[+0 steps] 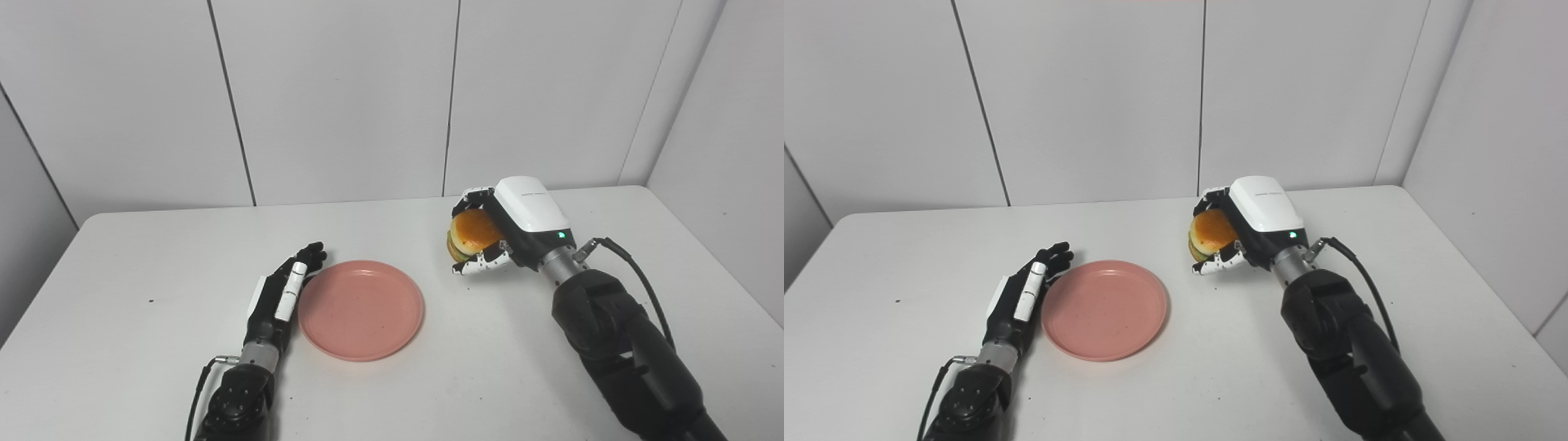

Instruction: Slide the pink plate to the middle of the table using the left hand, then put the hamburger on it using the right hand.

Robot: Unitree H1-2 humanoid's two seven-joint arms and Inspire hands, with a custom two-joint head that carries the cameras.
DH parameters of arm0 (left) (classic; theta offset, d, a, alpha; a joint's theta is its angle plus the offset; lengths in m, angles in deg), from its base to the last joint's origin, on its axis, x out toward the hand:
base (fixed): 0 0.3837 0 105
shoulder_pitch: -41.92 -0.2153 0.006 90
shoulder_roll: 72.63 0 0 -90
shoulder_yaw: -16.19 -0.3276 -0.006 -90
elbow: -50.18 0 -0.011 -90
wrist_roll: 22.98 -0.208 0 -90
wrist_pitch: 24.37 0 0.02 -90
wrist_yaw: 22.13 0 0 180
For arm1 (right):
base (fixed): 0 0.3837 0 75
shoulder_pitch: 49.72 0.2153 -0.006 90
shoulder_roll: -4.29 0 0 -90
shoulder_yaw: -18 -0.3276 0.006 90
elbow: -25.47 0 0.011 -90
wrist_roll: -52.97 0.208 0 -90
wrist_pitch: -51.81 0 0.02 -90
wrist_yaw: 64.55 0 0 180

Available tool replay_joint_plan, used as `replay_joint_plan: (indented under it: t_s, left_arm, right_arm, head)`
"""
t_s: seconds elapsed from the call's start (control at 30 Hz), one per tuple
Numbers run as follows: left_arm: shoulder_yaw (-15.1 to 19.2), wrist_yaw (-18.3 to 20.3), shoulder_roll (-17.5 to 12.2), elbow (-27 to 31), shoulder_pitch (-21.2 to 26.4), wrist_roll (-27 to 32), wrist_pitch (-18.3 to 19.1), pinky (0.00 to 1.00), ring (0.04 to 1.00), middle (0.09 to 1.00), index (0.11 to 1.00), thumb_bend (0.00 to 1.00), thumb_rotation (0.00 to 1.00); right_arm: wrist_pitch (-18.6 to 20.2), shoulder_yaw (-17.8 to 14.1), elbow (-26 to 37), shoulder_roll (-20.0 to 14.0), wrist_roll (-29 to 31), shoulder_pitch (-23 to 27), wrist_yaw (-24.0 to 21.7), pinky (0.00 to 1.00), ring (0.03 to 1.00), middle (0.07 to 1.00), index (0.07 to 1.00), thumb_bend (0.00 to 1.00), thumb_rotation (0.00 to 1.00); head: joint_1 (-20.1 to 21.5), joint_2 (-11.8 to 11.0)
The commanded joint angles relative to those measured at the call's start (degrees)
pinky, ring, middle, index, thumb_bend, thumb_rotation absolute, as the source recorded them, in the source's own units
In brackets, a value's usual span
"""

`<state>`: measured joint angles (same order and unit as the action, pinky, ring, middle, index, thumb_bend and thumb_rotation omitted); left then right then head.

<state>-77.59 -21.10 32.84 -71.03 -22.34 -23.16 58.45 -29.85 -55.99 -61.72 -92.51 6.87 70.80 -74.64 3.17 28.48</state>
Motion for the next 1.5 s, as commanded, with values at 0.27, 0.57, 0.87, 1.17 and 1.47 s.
replay_joint_plan:
  t_s: [0.27,0.57,0.87,1.17,1.47]
  left_arm:
    - [-1.88,0.77,3.63,-3.98,-0.7,-0.41,2.54,0.81,0.847,0.819,0.758,0.72,0.95]
    - [-2.0,0.31,3.79,-6.1,0.39,-0.93,0.98,0.79,0.859,0.831,0.764,0.76,0.96]
    - [-2.02,-0.07,4.24,-7.47,1.14,-1.65,0.62,0.79,0.863,0.836,0.774,0.75,0.96]
    - [-1.98,-0.43,4.67,-9.9,2.3,-1.88,-0.73,0.8,0.853,0.834,0.774,0.74,0.96]
    - [-2.46,-2.16,5.08,-11.56,3.03,-3.65,-2.45,0.79,0.836,0.82,0.766,0.71,0.98]
  right_arm:
    - [-4.85,2.41,-5.64,4.19,0.42,3.78,4.52,0.37,0.449,0.46,0.513,0.52,0.0]
    - [-5.93,4.48,-10.32,6.26,0.4,4.34,5.74,0.38,0.464,0.463,0.513,0.52,0.0]
    - [-5.6,6.74,-15.17,7.45,1.4,5.73,3.3,0.37,0.459,0.453,0.514,0.52,0.01]
    - [-5.47,8.42,-19.07,9.4,1.59,8.39,2.83,0.36,0.45,0.456,0.509,0.52,0.01]
    - [-5.3,9.76,-18.68,9.47,1.0,10.02,1.42,0.42,0.513,0.495,0.488,0.52,0.01]
  head:
    - [-3.96,-0.56]
    - [-5.44,-1.14]
    - [-6.48,-1.34]
    - [-6.94,-1.85]
    - [-7.23,-2.31]
